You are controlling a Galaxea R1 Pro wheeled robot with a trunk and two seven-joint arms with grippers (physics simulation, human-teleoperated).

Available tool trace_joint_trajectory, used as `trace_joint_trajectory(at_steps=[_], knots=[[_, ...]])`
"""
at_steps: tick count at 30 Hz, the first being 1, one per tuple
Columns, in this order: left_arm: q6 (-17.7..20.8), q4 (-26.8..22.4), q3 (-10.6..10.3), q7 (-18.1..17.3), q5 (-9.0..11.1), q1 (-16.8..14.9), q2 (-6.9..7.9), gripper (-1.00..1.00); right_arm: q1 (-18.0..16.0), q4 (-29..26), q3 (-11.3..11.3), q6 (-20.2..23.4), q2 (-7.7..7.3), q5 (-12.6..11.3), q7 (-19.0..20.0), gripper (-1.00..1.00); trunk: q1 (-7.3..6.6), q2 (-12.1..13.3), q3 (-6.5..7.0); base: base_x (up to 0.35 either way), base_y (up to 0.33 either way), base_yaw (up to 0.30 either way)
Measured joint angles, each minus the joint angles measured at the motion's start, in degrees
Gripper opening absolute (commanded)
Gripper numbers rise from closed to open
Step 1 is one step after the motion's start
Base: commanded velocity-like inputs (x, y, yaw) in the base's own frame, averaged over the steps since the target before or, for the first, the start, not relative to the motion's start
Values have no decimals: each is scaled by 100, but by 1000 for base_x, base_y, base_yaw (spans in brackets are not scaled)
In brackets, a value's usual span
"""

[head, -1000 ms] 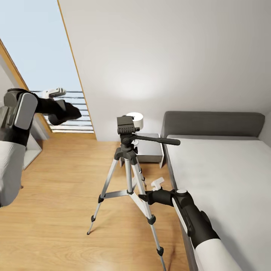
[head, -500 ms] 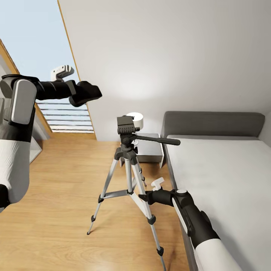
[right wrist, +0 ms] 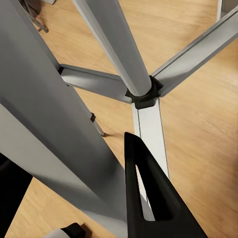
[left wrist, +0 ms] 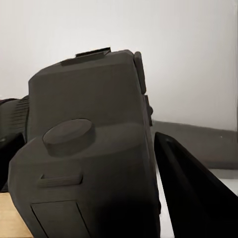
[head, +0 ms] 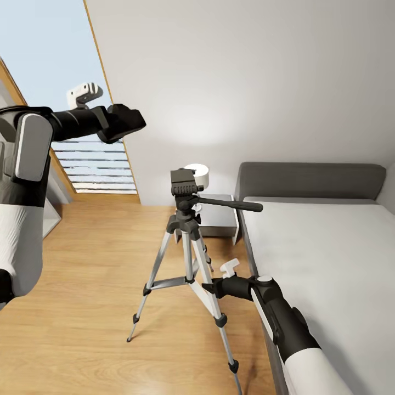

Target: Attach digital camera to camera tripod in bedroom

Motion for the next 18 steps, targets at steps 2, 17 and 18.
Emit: trace_joint_trajectory(at_steps=[2, 17, 18], knots=[[-30, -99, -24, 7, -3, -1, -10, -100, 0, -1, 0, 0, 0, 1, 0, -100, 0, 0, 0, 0, 0, 0], [-65, -268, -63, -772, 204, -2, -5, -100, 1, -7, 1, 3, 1, 3, 0, -100, 0, 1, 0, 0, 0, 0], [-76, -258, -65, -1171, 202, -2, -4, -100, 1, -7, 1, 4, 1, 3, 0, -100, 0, 1, 0, 0, 0, 0]])
